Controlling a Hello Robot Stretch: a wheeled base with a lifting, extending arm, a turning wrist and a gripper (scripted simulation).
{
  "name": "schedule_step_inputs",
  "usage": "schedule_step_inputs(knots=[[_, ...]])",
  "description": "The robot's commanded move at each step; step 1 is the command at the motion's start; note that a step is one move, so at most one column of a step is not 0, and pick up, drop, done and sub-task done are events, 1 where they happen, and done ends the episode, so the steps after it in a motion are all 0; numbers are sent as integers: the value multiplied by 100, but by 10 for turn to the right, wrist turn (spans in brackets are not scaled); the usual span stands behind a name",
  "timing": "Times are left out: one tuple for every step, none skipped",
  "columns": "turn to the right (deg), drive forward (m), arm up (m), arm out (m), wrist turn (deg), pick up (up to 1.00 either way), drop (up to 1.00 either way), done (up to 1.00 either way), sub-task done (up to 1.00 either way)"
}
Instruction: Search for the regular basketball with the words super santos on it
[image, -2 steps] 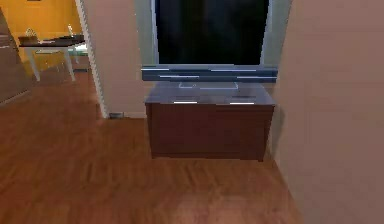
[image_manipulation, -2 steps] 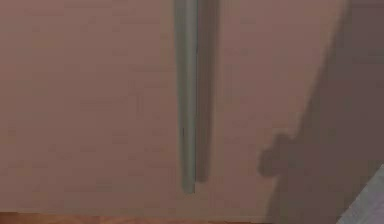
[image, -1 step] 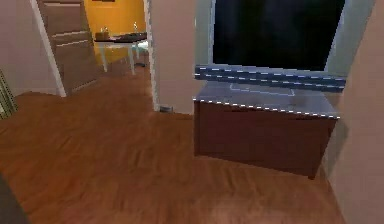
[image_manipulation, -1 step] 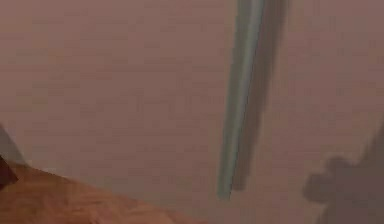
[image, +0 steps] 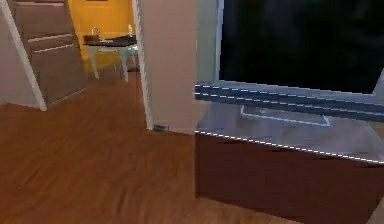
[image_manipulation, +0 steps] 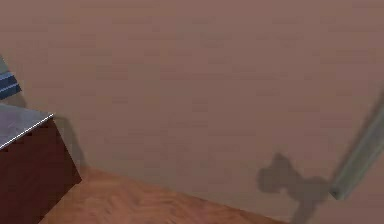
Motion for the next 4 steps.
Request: schedule_step_inputs(knots=[[0,35,0,0,0,0,0,0,0],[-450,0,0,0,0,0,0,0,0],[-30,0,0,0,0,0,0,0,0],[0,80,0,0,0,0,0,0,0]])
